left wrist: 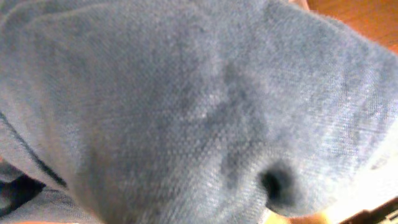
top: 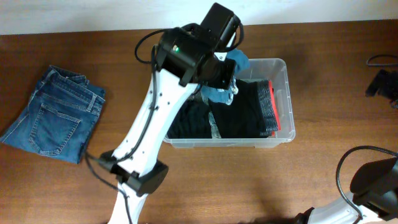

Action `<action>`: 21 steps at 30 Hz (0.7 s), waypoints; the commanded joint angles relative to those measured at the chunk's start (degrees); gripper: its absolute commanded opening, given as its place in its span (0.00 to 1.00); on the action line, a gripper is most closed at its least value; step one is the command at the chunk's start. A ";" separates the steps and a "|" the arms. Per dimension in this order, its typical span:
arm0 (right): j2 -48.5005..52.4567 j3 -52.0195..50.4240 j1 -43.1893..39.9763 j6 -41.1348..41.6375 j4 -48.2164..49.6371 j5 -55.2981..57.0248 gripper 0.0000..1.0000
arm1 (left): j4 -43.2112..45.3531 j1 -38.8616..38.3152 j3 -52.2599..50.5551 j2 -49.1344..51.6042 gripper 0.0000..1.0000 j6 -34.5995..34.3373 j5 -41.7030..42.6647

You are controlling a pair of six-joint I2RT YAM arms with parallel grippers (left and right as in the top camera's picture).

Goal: Pack container
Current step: 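Carry the light-blue denim item over the container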

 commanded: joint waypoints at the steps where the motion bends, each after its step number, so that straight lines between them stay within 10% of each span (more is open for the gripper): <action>1: -0.66 0.96 -0.04 0.44 -0.02 0.50 0.98 | -0.04 0.35 -5.40 -5.18 0.01 -1.16 -2.01; 11: -0.66 0.96 -0.04 0.44 -0.02 0.50 0.98 | 0.46 0.35 -29.83 -16.04 0.01 -13.51 -15.87; 21: -0.66 0.96 -0.04 0.44 -0.02 0.50 0.98 | 21.40 5.55 -44.15 -15.89 0.00 -14.14 -9.35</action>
